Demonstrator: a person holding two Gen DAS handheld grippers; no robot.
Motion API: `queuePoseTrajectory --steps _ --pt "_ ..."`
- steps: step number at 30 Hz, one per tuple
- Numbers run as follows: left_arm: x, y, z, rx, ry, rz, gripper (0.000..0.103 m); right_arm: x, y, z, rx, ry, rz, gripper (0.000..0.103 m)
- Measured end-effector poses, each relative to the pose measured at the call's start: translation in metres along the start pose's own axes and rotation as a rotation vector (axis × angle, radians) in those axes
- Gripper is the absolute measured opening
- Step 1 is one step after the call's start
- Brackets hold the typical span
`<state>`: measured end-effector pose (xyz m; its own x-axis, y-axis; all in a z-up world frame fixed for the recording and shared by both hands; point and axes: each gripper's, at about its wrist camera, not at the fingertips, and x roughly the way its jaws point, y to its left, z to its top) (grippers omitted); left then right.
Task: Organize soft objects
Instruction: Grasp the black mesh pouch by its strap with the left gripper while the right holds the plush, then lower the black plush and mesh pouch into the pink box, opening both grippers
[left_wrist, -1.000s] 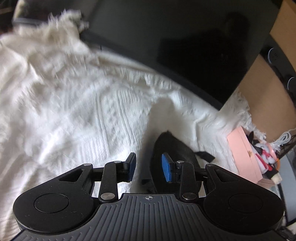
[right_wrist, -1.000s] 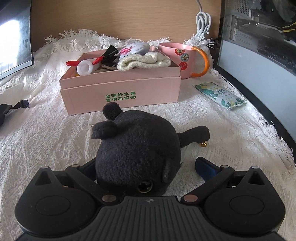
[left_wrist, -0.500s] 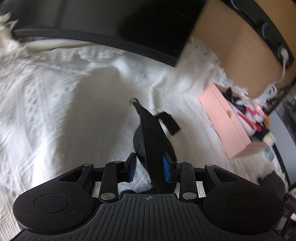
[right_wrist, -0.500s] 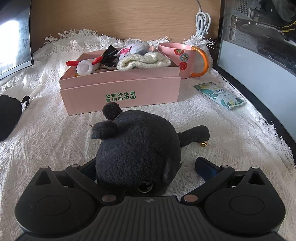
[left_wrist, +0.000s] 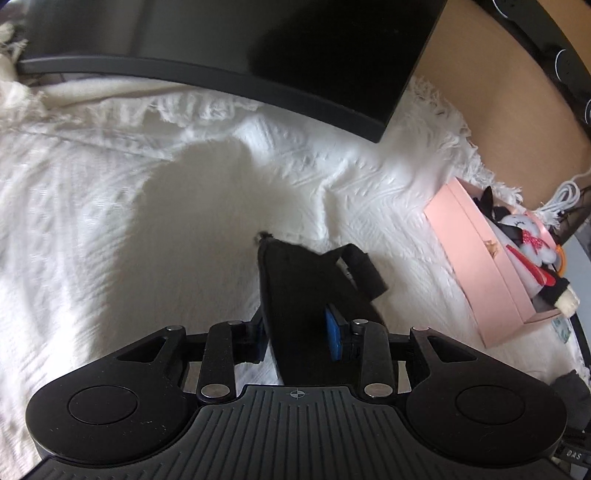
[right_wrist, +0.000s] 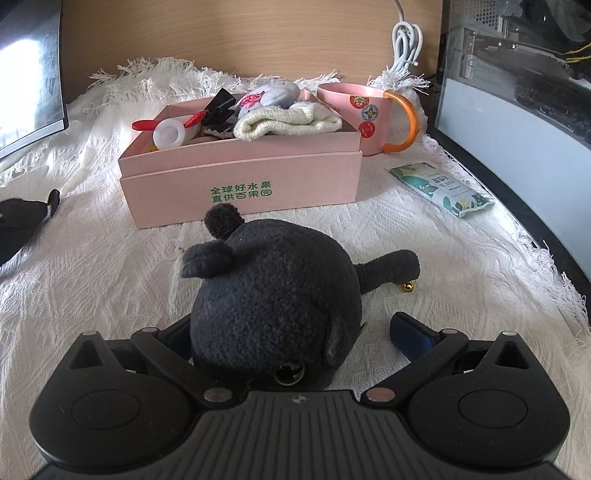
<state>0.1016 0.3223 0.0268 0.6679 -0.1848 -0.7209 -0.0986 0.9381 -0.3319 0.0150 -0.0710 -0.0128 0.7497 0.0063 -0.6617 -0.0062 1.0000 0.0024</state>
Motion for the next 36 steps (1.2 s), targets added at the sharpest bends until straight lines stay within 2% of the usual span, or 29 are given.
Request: queuePoseTrajectory --steps 4,9,11,14,16,19,23,25,28,32,36 --pt "0.008 -0.007 0.002 0.002 0.015 -0.04 0.031 0.001 0.0 0.005 0.011 0.037 -0.001 0.103" --pt "0.009 -0.018 -0.002 0.029 0.071 -0.122 0.028 0.002 0.003 0.012 0.001 0.103 0.007 0.103" --pt "0.005 -0.024 -0.008 0.035 0.087 -0.141 0.027 0.001 0.003 0.014 -0.026 0.128 0.031 0.103" --pt "-0.006 -0.038 -0.022 0.058 0.103 -0.164 0.027 -0.001 0.005 0.021 -0.133 0.172 0.073 0.103" --pt "-0.014 -0.049 -0.034 0.056 0.116 -0.191 0.027 -0.008 0.006 0.024 -0.156 0.141 0.04 0.102" --pt "-0.023 -0.066 -0.055 0.038 0.146 -0.235 0.027 -0.019 0.011 0.027 -0.237 0.04 0.004 0.102" --pt "-0.031 -0.091 -0.077 0.03 0.188 -0.283 0.027 -0.016 0.008 0.033 -0.275 0.021 0.048 0.102" --pt "-0.033 -0.102 -0.085 0.028 0.207 -0.272 0.027 -0.012 0.003 0.034 -0.246 0.05 0.062 0.102" --pt "-0.04 -0.114 -0.094 0.032 0.219 -0.276 0.027 -0.013 -0.004 0.029 -0.23 0.061 0.135 0.102" --pt "-0.046 -0.121 -0.102 0.023 0.224 -0.238 0.027 -0.019 -0.006 0.02 -0.262 0.006 0.076 0.102" --pt "-0.056 -0.122 -0.102 0.02 0.202 -0.209 0.027 -0.031 -0.012 0.016 -0.325 -0.016 0.092 0.102"
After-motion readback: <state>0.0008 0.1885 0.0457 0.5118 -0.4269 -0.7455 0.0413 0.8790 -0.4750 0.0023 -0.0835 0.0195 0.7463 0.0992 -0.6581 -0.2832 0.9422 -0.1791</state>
